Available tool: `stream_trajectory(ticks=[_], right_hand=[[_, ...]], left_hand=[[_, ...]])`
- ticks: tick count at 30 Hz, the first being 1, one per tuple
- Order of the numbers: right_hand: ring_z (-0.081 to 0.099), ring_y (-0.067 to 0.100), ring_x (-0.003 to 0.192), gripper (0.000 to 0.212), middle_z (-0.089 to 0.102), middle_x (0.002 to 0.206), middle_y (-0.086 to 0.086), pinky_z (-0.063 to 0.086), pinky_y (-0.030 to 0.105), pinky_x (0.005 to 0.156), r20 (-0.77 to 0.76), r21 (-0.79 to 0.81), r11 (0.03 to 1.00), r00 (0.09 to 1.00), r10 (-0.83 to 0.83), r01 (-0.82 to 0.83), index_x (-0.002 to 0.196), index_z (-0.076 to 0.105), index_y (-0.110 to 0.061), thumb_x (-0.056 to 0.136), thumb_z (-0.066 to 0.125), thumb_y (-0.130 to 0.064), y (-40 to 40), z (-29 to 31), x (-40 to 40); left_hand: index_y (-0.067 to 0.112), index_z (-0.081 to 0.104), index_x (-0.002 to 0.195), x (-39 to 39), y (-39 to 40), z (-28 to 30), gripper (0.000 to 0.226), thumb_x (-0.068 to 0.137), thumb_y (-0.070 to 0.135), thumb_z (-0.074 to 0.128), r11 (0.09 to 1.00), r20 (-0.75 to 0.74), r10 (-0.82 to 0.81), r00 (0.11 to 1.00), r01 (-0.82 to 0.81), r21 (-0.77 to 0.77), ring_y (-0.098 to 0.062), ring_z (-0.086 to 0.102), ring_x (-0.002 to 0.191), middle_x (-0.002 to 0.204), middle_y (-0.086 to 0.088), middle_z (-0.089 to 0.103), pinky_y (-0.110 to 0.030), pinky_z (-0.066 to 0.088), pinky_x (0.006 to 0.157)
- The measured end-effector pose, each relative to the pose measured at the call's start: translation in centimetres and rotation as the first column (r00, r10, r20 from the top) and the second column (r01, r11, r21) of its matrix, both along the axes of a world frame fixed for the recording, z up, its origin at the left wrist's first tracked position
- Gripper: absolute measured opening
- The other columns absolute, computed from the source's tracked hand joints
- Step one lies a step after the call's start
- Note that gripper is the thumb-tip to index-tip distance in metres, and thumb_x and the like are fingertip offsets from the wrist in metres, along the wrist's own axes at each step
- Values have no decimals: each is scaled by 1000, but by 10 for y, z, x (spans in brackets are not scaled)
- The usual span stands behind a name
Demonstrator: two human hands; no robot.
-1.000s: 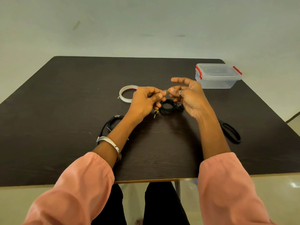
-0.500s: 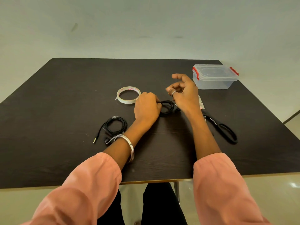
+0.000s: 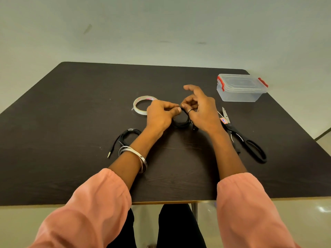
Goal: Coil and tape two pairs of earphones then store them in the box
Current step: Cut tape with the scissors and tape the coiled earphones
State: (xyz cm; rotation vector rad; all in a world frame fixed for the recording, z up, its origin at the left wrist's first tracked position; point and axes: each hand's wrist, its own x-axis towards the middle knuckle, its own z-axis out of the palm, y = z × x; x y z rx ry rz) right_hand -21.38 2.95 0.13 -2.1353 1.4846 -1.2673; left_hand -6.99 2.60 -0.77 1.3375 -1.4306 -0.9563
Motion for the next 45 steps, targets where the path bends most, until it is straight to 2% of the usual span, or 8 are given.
stream_trajectory(ticks=[7,13,20,26,32,38,41,45], right_hand=[[67,14,86,62,70,96,1,55,33,84,-124,-42,998,991,42,-48,140,41,-19,84,64,-3,4,-1,3],[62,14,94,77,67,103,-2,50,28,91,-189,-24,997,980,64,-69,150,26,-20,85,67,-10,7,1,3],[59,11,96,96,65,105,-5,47,21,91,-172,-12,995,981,95,-98,152,15,-21,78,76,-15,9,3,3],[66,9,96,84,71,102,-4,51,27,94,3,-29,990,990,142,-141,151,21,-19,81,67,-10,15,6,3],[63,11,93,85,67,101,-3,52,25,90,-88,-43,994,992,91,-95,148,25,-22,78,70,-4,13,4,4],[54,12,88,85,54,94,-9,47,23,81,-119,-27,998,991,61,-64,149,24,-21,80,70,-2,9,2,5],[54,13,85,85,54,93,-7,49,27,80,-112,-18,998,992,64,-66,150,24,-19,80,69,0,8,2,5],[55,10,83,87,56,92,-5,46,20,80,-90,-13,999,995,49,-50,150,22,-18,80,70,0,7,1,4]], left_hand=[[1,73,100,5,-4,1,14,88,4,65,993,-244,-43,969,68,97,-21,71,91,92,-11,74,-37,56,90],[-6,68,104,6,-2,6,17,88,-2,64,984,-435,15,900,64,167,-29,71,90,95,-19,72,-34,57,86],[-5,65,108,7,-1,8,21,86,-4,64,980,-538,39,842,74,186,-17,72,79,86,-12,72,-26,58,79],[2,65,109,7,-1,9,24,85,-3,67,980,-520,58,852,51,192,-22,72,82,95,-16,72,-30,58,83],[8,63,110,9,-1,8,25,86,1,67,987,-472,-6,882,82,141,-21,73,85,91,-13,74,-34,56,87],[17,56,117,7,2,7,34,86,8,69,996,-260,-79,962,86,14,-15,72,86,83,-5,75,-34,52,93],[17,53,117,7,4,7,35,88,4,66,996,-212,-92,973,86,-40,-14,72,85,84,-5,75,-33,53,91],[16,50,118,8,4,7,36,88,3,65,989,-105,-86,991,72,-128,-10,70,83,82,-2,74,-26,54,86]])
